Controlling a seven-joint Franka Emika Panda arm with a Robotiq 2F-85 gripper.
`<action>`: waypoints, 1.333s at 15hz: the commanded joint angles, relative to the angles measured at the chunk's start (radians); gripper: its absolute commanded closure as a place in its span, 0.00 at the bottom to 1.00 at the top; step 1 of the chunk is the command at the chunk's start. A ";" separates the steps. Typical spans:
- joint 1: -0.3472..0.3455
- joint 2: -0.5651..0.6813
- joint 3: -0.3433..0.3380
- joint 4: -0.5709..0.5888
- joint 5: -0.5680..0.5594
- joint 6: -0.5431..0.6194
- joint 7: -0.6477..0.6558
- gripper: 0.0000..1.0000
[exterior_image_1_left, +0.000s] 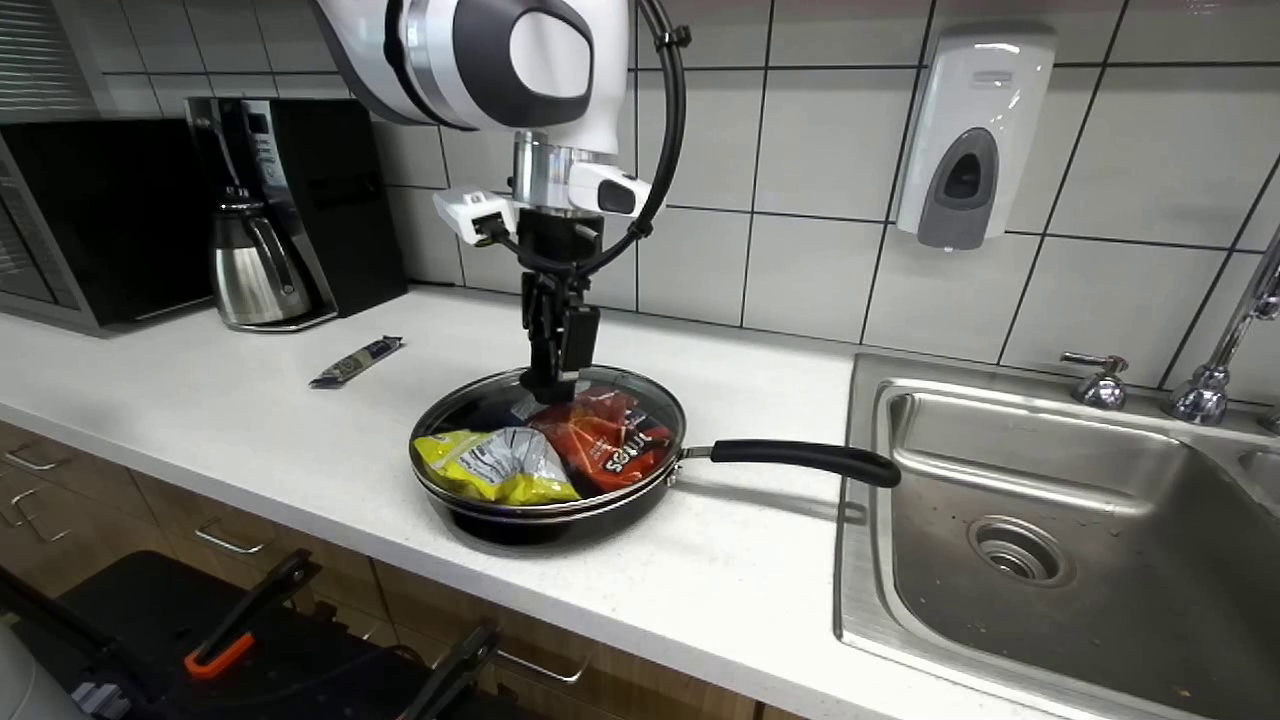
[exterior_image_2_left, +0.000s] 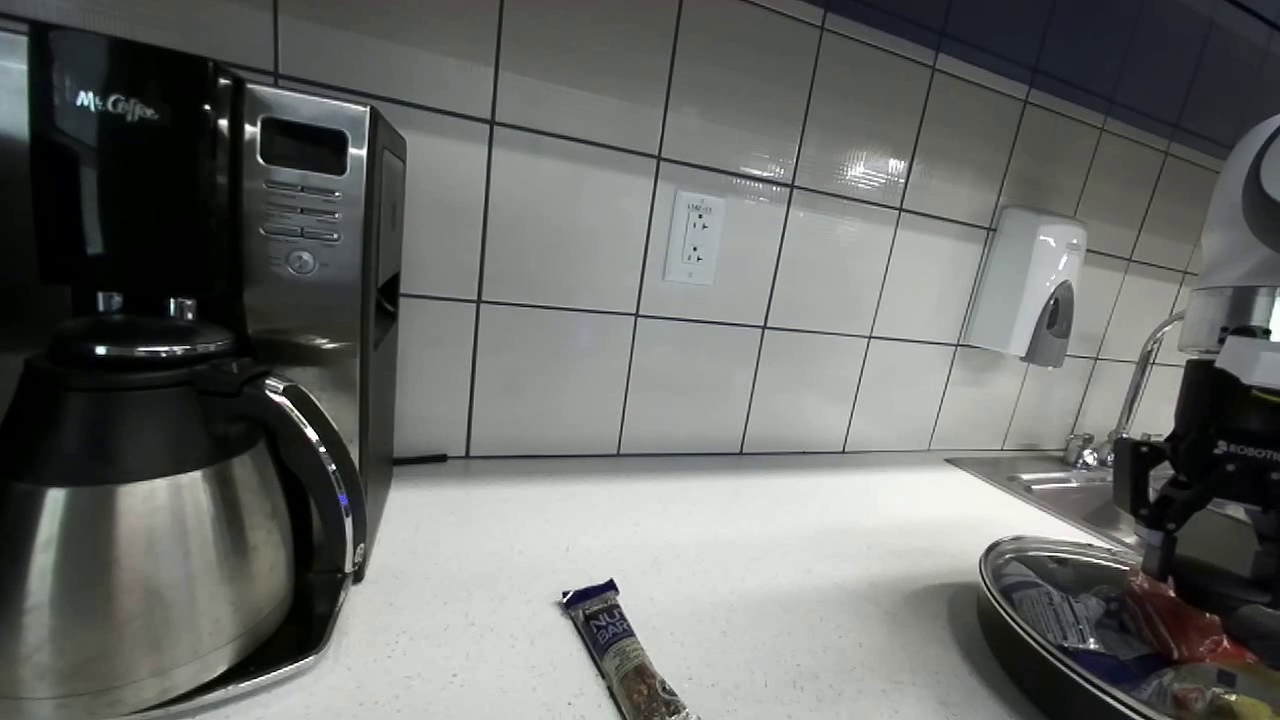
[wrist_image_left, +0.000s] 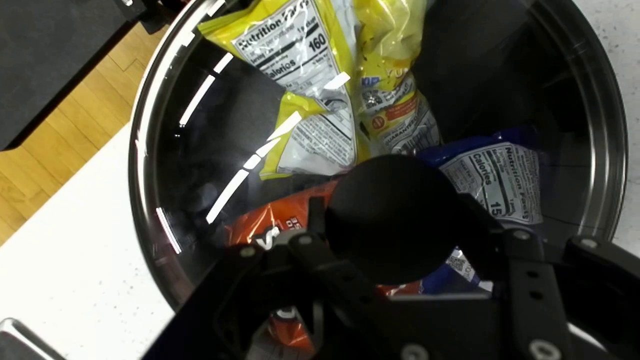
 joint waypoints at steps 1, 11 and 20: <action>0.003 0.004 0.006 0.017 0.030 0.012 -0.024 0.61; 0.004 0.017 0.006 0.010 0.055 0.027 -0.021 0.61; 0.003 0.007 0.006 0.002 0.034 0.028 0.005 0.07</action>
